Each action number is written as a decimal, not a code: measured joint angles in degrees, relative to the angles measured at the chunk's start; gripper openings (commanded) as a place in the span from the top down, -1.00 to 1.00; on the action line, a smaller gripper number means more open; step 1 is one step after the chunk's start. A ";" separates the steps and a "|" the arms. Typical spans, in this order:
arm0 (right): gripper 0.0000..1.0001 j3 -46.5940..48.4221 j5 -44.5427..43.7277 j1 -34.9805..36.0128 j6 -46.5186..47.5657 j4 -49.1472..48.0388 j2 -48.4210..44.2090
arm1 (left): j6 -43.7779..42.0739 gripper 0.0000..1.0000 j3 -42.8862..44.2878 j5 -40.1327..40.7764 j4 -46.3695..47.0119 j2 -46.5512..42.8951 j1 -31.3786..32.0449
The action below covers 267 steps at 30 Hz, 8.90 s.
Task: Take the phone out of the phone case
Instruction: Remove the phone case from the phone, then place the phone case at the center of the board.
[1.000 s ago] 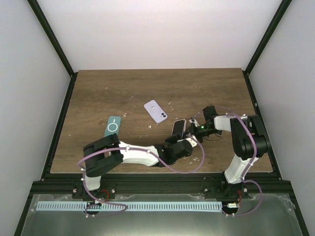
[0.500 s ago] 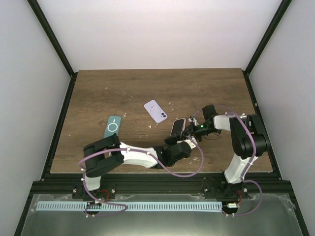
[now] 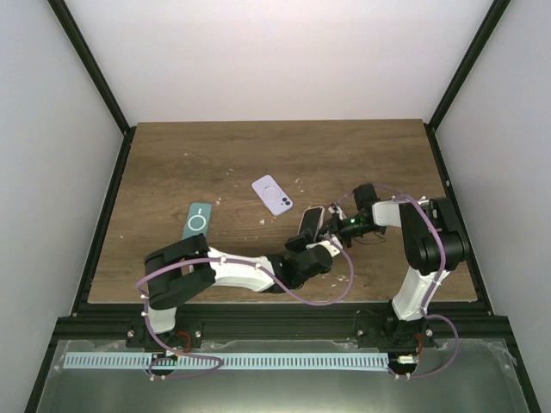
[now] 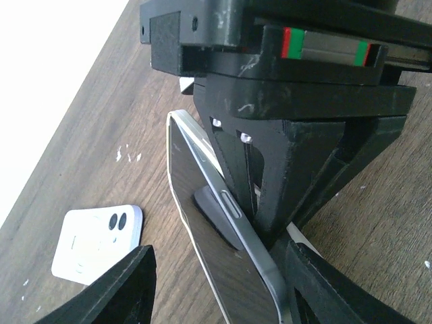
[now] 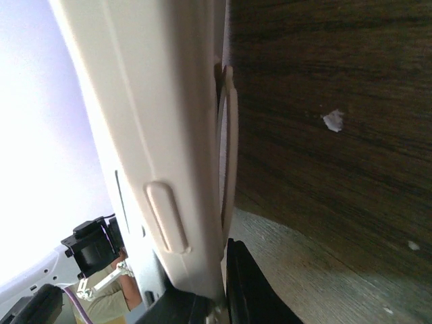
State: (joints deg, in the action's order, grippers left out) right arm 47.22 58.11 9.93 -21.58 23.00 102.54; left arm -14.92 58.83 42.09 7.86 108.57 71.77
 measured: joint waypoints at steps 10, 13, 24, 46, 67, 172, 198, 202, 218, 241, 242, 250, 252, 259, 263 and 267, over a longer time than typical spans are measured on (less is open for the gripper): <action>0.99 0.00 0.50 0.37 0.04 -0.44 0.04 | 4.31 0.03 -1.86 0.02 0.04 -1.29 -0.17; 0.99 0.00 1.05 0.70 0.04 -0.76 0.04 | 4.70 0.01 -2.47 0.37 0.50 -1.73 -0.17; 0.99 0.02 -0.26 -0.37 0.02 -2.73 0.02 | 4.46 0.14 3.56 1.64 -4.68 2.23 -0.87; 0.99 1.11 2.36 0.39 -0.39 -4.31 -1.27 | 16.37 1.00 4.76 -6.03 -13.11 -3.43 -4.52; 0.99 0.52 0.96 -0.76 0.11 2.23 -2.34 | 20.31 -0.11 -0.94 -9.27 -22.14 -10.58 -10.16; 0.99 0.28 -5.01 1.20 1.62 4.76 -14.29 | 20.55 1.00 2.43 -10.51 -13.62 -8.26 -3.98; 0.99 2.08 -20.79 -1.79 5.55 5.70 -17.11 | 27.85 1.00 -2.91 -11.08 -18.01 -22.93 -4.87; 0.99 8.44 -22.25 -3.54 9.88 8.28 -16.50 | 29.75 1.00 -5.84 -11.13 -18.82 -27.28 -4.09; 0.99 51.49 -27.82 -30.21 52.17 42.71 16.39 | 32.28 1.00 -17.55 -8.24 -21.29 -37.83 -0.02; 0.64 53.59 -29.07 -33.59 62.84 52.28 24.83 | 32.61 1.00 -18.32 -10.80 -19.02 -33.16 0.55; 0.50 54.03 -28.87 -33.59 62.49 52.15 25.62 | 32.59 1.00 -18.21 -10.97 -18.97 -32.74 0.55; 0.18 55.80 -27.17 -32.76 58.95 50.82 28.83 | 31.89 1.00 -15.98 -11.74 -18.21 -29.79 0.66; 0.10 55.84 -27.34 -32.68 58.36 49.42 28.63 | 31.04 1.00 -15.19 -11.52 -17.64 -29.05 0.66; -0.12 43.04 -31.50 -32.68 53.83 37.09 18.27 | 25.27 1.00 -6.25 -7.41 -17.55 -19.89 0.76; -0.19 34.01 -34.27 -32.68 51.36 28.39 10.14 | 21.03 1.00 0.76 -4.46 -18.25 -13.38 0.15; -0.22 25.90 -35.93 -32.68 49.64 21.03 2.16 | 17.46 1.00 7.50 -2.86 -19.69 -7.50 -2.14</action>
State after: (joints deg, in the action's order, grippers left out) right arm 73.12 22.17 -22.74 28.05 44.03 104.71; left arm 2.55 66.32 39.22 -11.84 101.08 69.63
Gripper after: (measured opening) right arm 0.602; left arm 0.078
